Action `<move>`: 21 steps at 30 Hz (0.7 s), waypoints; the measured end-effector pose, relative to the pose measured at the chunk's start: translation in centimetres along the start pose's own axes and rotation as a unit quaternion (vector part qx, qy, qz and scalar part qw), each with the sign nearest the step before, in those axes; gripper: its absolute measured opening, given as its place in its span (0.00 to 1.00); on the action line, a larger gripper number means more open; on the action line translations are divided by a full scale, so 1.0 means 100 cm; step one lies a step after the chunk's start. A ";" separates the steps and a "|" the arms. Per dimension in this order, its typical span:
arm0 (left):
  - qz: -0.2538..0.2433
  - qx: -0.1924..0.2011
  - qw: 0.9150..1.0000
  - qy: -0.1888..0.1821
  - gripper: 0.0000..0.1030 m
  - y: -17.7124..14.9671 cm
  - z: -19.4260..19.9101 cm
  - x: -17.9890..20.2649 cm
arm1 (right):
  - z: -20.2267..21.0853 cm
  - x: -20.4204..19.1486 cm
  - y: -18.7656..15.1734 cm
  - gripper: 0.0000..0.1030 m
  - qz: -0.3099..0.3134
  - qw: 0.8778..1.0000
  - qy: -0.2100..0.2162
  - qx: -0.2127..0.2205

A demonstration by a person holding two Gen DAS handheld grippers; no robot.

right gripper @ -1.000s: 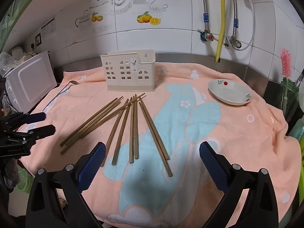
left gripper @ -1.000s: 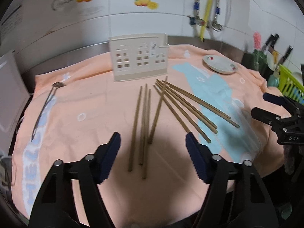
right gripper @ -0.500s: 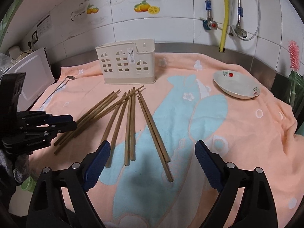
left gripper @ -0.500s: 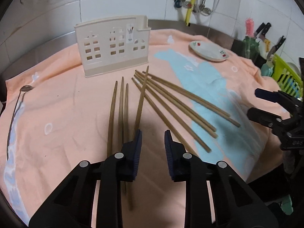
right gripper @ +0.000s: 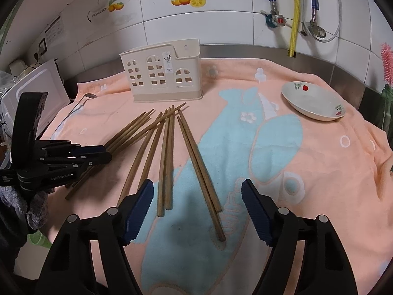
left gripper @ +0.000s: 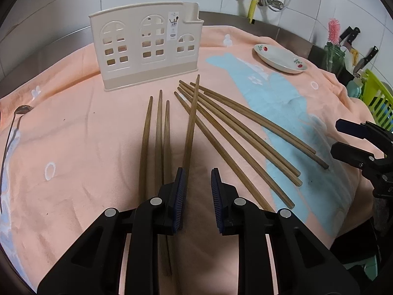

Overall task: Organize utensils
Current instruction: 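Lower the left tool onto a wooden chopstick and close it while the right tool grasps another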

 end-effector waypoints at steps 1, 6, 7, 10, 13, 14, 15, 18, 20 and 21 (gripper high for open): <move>0.000 0.000 1.000 0.000 0.20 0.000 -0.001 0.000 | 0.000 0.000 0.000 0.69 -0.001 1.000 0.001 0.000; 0.001 -0.007 1.000 0.001 0.17 0.000 -0.007 -0.003 | -0.003 -0.001 0.001 0.68 0.002 1.000 0.004 -0.001; 0.003 -0.009 1.000 0.004 0.17 0.000 -0.010 -0.004 | -0.003 -0.001 0.001 0.68 0.003 1.000 0.005 -0.001; 0.006 -0.012 1.000 0.004 0.17 0.000 -0.012 -0.006 | -0.005 -0.001 0.001 0.68 0.004 1.000 0.006 -0.001; 0.001 -0.014 1.000 0.006 0.17 0.000 -0.015 -0.005 | -0.007 -0.001 0.002 0.68 0.003 1.000 0.007 -0.002; 0.001 -0.015 1.000 0.007 0.17 0.000 -0.016 -0.006 | -0.008 -0.001 0.002 0.68 0.004 1.000 0.007 -0.003; 0.001 -0.016 1.000 0.007 0.17 0.000 -0.017 -0.006 | -0.009 0.000 0.002 0.67 0.004 1.000 0.008 -0.004; -0.001 -0.021 1.000 0.010 0.17 -0.001 -0.020 -0.007 | -0.011 0.000 0.001 0.67 0.005 1.000 0.009 -0.006; -0.002 -0.028 1.000 0.013 0.17 -0.002 -0.024 -0.008 | -0.013 0.001 0.001 0.67 0.005 1.000 0.010 -0.007; -0.003 -0.030 0.999 0.014 0.17 -0.002 -0.025 -0.008 | -0.013 0.001 0.002 0.67 0.005 1.000 0.011 -0.008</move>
Point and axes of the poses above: each gripper's, at about its wrist camera, not at the fingertips, and z roughly against the way its jaws point, x to its right, y to its top, the point moved 2 cm from there along -z, roughly the way its jaws point, and after that the axes turned 13 degrees about x, right-handed, at the moved point
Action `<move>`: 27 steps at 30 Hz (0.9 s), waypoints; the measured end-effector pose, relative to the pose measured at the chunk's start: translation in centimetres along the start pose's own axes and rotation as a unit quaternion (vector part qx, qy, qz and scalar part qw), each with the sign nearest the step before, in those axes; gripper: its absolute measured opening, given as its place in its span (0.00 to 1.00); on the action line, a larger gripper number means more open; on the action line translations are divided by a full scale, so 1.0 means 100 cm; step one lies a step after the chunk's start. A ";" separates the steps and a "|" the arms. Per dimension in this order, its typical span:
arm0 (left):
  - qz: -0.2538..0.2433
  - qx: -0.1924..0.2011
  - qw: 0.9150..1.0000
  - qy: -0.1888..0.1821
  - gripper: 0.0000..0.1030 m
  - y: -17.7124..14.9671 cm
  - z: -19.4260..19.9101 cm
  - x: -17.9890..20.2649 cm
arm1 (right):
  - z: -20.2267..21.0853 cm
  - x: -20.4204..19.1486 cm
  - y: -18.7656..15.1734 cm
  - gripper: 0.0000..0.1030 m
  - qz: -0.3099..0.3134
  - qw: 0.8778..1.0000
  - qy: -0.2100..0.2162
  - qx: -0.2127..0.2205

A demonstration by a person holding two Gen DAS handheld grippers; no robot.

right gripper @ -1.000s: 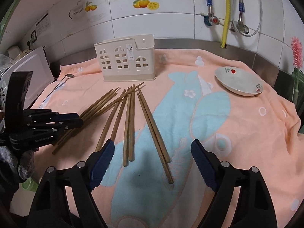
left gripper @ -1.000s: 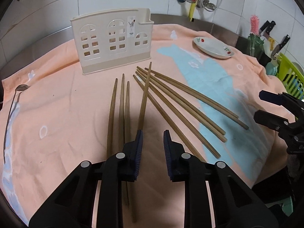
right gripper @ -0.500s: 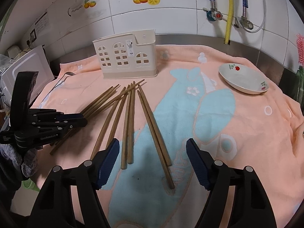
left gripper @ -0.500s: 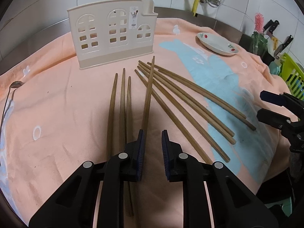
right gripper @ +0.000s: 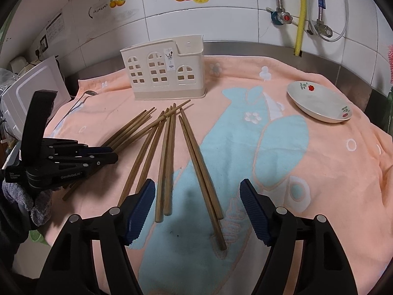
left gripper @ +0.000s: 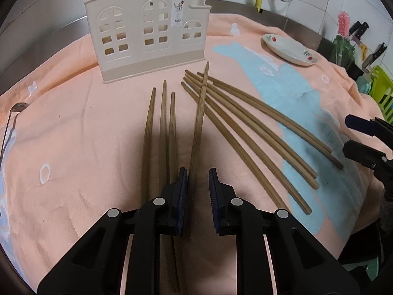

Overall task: Organize utensils
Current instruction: 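Lower the left tool onto a wooden chopstick and close it while the right tool grasps another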

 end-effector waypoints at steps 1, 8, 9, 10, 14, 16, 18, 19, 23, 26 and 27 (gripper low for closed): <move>0.000 -0.001 1.000 0.000 0.17 0.000 -0.001 0.000 | 0.000 0.000 0.000 0.67 0.001 1.000 -0.001 0.000; 0.000 -0.002 1.000 0.003 0.17 0.002 -0.005 0.002 | -0.008 0.005 0.000 0.66 0.001 1.000 -0.001 -0.006; -0.001 -0.002 1.000 0.006 0.16 0.003 -0.005 0.002 | -0.009 0.006 -0.001 0.65 0.000 1.000 -0.001 -0.006; -0.003 -0.001 1.000 0.009 0.15 0.003 -0.005 0.003 | -0.010 0.007 -0.001 0.63 0.000 1.000 0.000 -0.007; -0.007 0.001 1.000 0.021 0.07 0.003 -0.005 0.005 | -0.014 0.008 -0.003 0.60 0.000 1.000 0.000 -0.013; -0.005 0.002 1.000 0.023 0.06 0.003 -0.004 0.005 | -0.017 0.009 -0.004 0.55 0.000 1.000 0.000 -0.016; -0.006 0.007 1.000 0.022 0.06 0.004 -0.001 0.007 | -0.021 0.011 -0.005 0.52 0.000 1.000 0.000 -0.021; -0.008 0.010 1.000 0.023 0.06 0.005 0.002 0.009 | -0.022 0.012 -0.005 0.52 0.000 1.000 -0.001 -0.022; -0.009 0.022 1.000 0.020 0.06 0.008 0.011 0.012 | -0.026 0.016 -0.006 0.43 0.004 1.000 -0.005 -0.027; -0.006 0.035 0.999 0.016 0.06 0.012 0.023 0.014 | -0.029 0.019 -0.007 0.38 0.011 0.999 -0.009 -0.035; -0.006 0.038 0.999 0.014 0.06 0.013 0.026 0.014 | -0.031 0.019 -0.008 0.35 0.016 0.999 -0.009 -0.038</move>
Point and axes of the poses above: each gripper's, at about its wrist camera, not at the fingertips, and z roughly against the way its jaws point, x to its right, y to its top, the point moved 2 cm from there along -z, roughly the way its jaws point, and after that the axes turned 13 degrees about x, right-handed, at the moved point
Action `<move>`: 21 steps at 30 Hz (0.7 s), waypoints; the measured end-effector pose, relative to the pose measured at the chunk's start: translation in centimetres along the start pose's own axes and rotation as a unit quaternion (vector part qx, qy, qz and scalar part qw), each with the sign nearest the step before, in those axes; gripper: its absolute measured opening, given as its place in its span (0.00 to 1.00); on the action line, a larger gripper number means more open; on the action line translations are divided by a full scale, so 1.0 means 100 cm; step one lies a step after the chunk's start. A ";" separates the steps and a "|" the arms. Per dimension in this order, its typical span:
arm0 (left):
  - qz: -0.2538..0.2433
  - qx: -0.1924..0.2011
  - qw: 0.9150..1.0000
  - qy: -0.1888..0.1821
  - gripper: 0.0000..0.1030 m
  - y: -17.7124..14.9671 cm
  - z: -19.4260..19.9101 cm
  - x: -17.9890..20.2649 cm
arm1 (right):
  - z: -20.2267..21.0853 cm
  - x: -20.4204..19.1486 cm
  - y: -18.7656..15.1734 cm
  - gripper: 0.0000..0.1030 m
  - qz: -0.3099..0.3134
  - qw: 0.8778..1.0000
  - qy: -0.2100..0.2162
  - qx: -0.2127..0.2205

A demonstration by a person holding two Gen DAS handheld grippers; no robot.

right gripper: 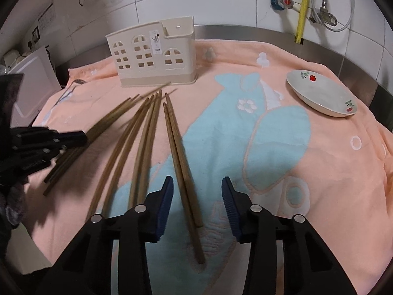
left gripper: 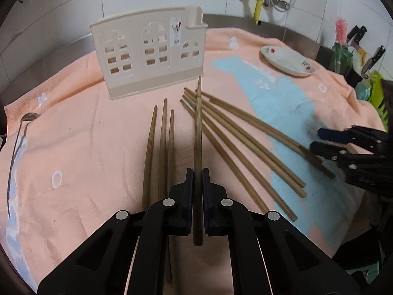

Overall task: Organize utensils
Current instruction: 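Lower the left tool onto a wooden chopstick and close it while the right tool grasps another, then lift the held chopstick with the left tool while the right tool lifts its chopstick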

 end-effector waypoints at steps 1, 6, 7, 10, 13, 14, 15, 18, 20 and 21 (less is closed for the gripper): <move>-0.001 0.002 1.000 -0.002 0.06 0.001 0.003 0.001 | -0.001 0.000 0.000 0.33 0.005 1.000 -0.001 -0.002; -0.002 0.012 1.000 -0.008 0.06 0.007 0.019 0.004 | -0.008 -0.001 -0.001 0.28 0.031 0.999 -0.001 -0.015; -0.001 0.012 1.000 -0.009 0.06 0.007 0.022 0.004 | -0.009 -0.002 -0.002 0.27 0.038 0.999 0.001 -0.016; -0.001 0.014 1.000 -0.013 0.06 0.008 0.029 0.004 | -0.013 -0.005 -0.003 0.23 0.061 0.998 -0.004 -0.023; 0.000 0.012 1.000 -0.011 0.06 0.007 0.034 0.002 | -0.016 -0.006 -0.003 0.23 0.077 0.997 -0.001 -0.027; 0.001 0.011 1.000 -0.011 0.06 0.006 0.035 0.000 | -0.016 -0.007 -0.002 0.22 0.082 0.996 0.001 -0.028; 0.004 0.009 1.000 -0.010 0.06 0.006 0.036 -0.001 | -0.016 -0.008 -0.002 0.21 0.088 0.996 0.003 -0.029; 0.008 0.007 1.000 -0.009 0.06 0.005 0.039 -0.005 | -0.017 -0.014 -0.003 0.20 0.113 0.993 0.011 -0.032; 0.008 0.005 1.000 -0.007 0.06 0.003 0.041 -0.006 | -0.018 -0.017 -0.002 0.18 0.121 0.992 0.012 -0.033; 0.008 0.004 1.000 -0.007 0.06 0.003 0.042 -0.006 | -0.019 -0.018 -0.002 0.16 0.121 0.992 0.015 -0.035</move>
Point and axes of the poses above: each gripper's, at about its wrist camera, not at the fingertips, and z roughly against the way its jaws point, x to its right, y to its top, the point moved 2 cm from there along -z, roughly the way its jaws point, and after that the axes turned 13 degrees about x, right-handed, at the moved point
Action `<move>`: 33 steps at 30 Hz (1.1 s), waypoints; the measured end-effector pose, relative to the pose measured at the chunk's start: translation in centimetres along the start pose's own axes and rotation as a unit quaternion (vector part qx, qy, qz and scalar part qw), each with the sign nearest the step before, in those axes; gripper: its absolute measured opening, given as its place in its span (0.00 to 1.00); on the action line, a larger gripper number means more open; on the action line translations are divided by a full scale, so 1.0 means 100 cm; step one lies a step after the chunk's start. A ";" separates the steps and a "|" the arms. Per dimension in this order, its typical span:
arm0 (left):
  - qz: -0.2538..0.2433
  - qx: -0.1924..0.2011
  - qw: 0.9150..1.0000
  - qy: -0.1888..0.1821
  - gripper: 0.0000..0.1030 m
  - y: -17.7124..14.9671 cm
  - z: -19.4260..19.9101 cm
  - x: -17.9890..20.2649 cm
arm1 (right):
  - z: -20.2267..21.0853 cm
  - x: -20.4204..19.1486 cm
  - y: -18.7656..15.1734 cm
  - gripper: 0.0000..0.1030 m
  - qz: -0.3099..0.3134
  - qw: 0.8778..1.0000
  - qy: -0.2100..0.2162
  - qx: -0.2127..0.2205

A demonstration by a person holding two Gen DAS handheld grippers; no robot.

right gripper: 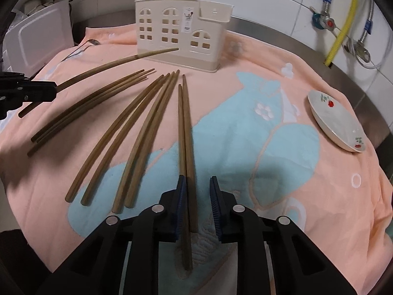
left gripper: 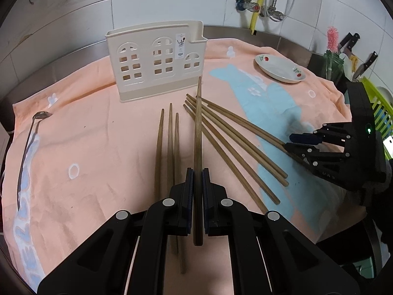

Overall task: Organize utensils
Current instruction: 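Lift the held chopstick with the left tool while the right tool lifts its chopstick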

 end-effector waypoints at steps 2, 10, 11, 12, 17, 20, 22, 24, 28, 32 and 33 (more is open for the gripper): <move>-0.001 -0.001 1.000 0.001 0.06 0.000 0.003 -0.001 | -0.001 -0.003 0.001 0.15 0.010 1.000 0.000 0.000; 0.008 -0.005 1.000 -0.001 0.06 -0.003 0.012 -0.008 | -0.010 0.000 -0.002 0.13 -0.022 0.999 0.034 -0.004; 0.008 -0.006 1.000 0.000 0.06 -0.003 0.012 -0.009 | -0.009 0.001 -0.002 0.13 -0.028 0.999 0.039 -0.004; 0.008 -0.006 1.000 0.002 0.06 -0.003 0.013 -0.010 | -0.007 0.002 -0.002 0.13 -0.029 0.999 0.042 -0.003; 0.011 -0.007 1.000 0.003 0.06 -0.005 0.012 -0.011 | 0.000 0.005 -0.001 0.13 -0.049 0.997 0.057 0.005; 0.009 -0.009 1.000 0.001 0.06 -0.006 0.012 -0.011 | 0.000 0.009 -0.001 0.13 -0.056 0.997 0.048 0.007; 0.008 -0.009 1.000 0.002 0.06 -0.006 0.013 -0.011 | -0.001 0.010 -0.002 0.13 -0.053 0.998 0.044 0.006; 0.008 -0.008 1.000 0.002 0.06 -0.005 0.013 -0.010 | -0.001 0.010 -0.001 0.12 -0.049 0.998 0.043 0.006; 0.004 -0.006 1.000 0.003 0.06 -0.004 0.014 -0.010 | -0.002 0.011 -0.002 0.09 -0.039 0.998 0.039 0.005; 0.001 -0.001 1.000 0.003 0.06 -0.001 0.017 -0.010 | -0.003 0.009 0.000 0.09 -0.026 0.999 0.041 0.000; 0.001 0.000 1.000 0.002 0.06 -0.001 0.018 -0.010 | -0.003 0.011 0.000 0.09 -0.025 0.999 0.040 0.000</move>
Point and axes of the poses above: each gripper's, at about its wrist camera, not at the fingertips, and z roughly against the way its jaws point, x to its right, y to its top, the point moved 2 cm from there along -z, roughly the way its jaws point, and after that the axes turned 13 degrees about x, right-handed, at the moved point
